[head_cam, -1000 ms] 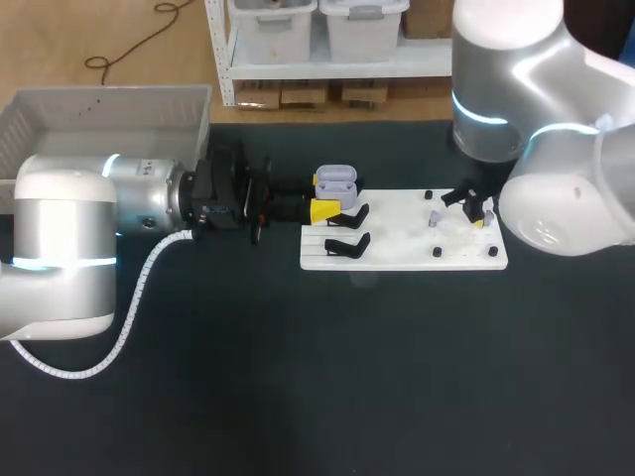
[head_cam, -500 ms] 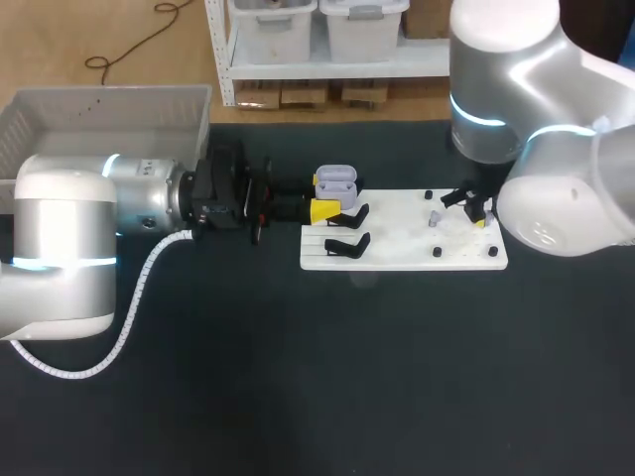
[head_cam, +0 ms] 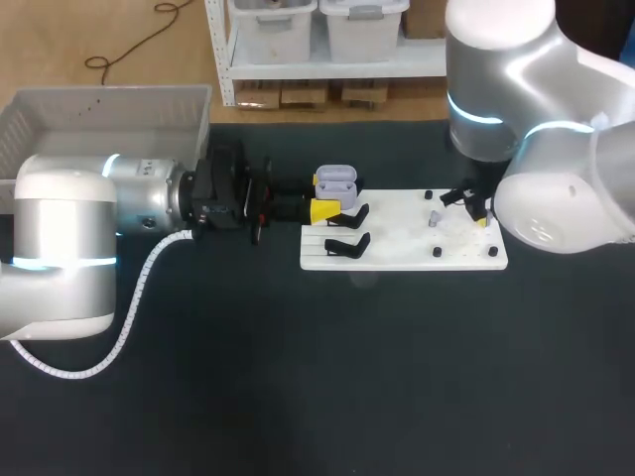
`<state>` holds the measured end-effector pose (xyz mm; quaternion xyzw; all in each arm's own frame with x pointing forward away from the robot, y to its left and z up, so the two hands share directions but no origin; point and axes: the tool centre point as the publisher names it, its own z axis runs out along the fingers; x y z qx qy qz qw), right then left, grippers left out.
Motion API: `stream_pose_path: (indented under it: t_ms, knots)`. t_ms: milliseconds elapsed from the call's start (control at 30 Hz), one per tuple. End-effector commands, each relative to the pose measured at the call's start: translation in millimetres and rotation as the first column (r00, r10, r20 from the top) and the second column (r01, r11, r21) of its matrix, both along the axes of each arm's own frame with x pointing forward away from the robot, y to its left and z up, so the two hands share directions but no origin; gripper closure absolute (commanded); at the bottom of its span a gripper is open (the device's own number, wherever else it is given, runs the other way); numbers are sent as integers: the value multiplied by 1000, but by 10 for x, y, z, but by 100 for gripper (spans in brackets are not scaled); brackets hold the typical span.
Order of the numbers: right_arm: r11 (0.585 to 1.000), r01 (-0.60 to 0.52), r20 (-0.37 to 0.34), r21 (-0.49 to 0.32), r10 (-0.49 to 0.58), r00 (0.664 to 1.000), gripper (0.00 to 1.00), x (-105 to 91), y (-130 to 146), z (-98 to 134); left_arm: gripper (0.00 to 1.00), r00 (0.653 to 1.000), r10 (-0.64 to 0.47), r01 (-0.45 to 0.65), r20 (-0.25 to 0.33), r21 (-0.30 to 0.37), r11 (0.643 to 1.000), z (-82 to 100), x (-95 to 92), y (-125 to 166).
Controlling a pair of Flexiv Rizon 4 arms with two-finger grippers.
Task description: Pick up each earbud case from the left stands, insert the matching earbuds, close the lid, and place the case in the box.
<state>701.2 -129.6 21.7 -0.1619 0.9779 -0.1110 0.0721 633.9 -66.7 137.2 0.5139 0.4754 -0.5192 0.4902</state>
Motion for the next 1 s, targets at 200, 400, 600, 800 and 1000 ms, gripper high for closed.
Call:
stream_pose_path:
  t_ms: [200,400,600,800,1000]
  knots:
    - [999,-5,53,31,4,999,100,-367,118,584,100,1000,3,-3,3,-3,1000,-9,-7,2]
    - [997,-48,40,59,45,998,100,-643,396,1046,100,1000,3,-3,3,-3,1000,-9,-7,2]
    - [993,-93,-3,78,94,996,100,-854,783,1469,100,1000,3,-3,3,-3,1000,-9,-7,2]
    - [989,-86,-63,117,94,994,100,-1002,1129,1697,100,1000,3,-3,3,-3,1000,-9,-7,2]
    - [979,-44,-50,199,55,997,100,-1102,1351,1854,100,1000,3,-3,3,-3,1000,-9,-7,2]
